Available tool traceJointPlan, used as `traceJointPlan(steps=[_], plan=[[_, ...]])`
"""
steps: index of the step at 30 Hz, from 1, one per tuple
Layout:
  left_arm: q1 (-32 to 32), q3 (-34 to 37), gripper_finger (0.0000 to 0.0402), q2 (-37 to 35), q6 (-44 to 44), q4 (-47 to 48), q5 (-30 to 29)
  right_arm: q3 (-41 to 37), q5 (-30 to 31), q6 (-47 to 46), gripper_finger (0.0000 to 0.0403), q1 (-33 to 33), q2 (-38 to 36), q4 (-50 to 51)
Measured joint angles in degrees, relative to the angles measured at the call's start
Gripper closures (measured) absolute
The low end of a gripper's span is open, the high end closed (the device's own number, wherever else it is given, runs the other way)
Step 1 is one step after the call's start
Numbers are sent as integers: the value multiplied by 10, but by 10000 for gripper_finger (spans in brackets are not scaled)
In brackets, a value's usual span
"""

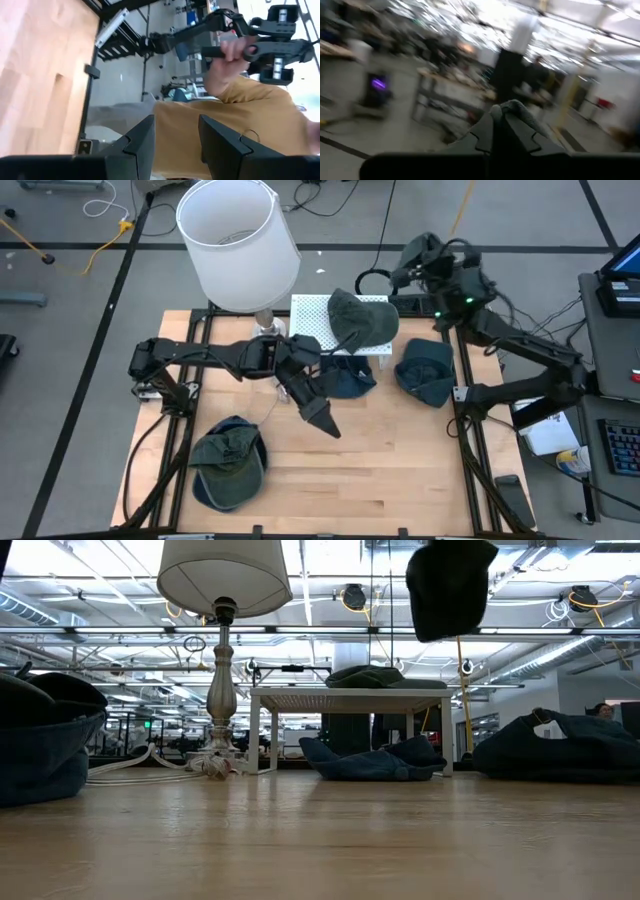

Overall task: Pick & Place hat
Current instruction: Stack the top gray cap on the gray cap on the shelf

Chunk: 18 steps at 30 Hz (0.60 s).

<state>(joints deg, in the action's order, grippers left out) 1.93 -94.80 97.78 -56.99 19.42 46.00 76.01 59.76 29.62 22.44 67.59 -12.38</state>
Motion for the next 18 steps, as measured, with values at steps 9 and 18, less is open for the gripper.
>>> traceJointPlan(steps=[9, 18], plan=[[-4, 1, 247, -27, 94, 69, -97, 0, 169, -58, 389, -57, 74, -36], [38, 1, 247, -124, 232, 113, -345, 0, 278, 0, 390, -79, 136, -169]])
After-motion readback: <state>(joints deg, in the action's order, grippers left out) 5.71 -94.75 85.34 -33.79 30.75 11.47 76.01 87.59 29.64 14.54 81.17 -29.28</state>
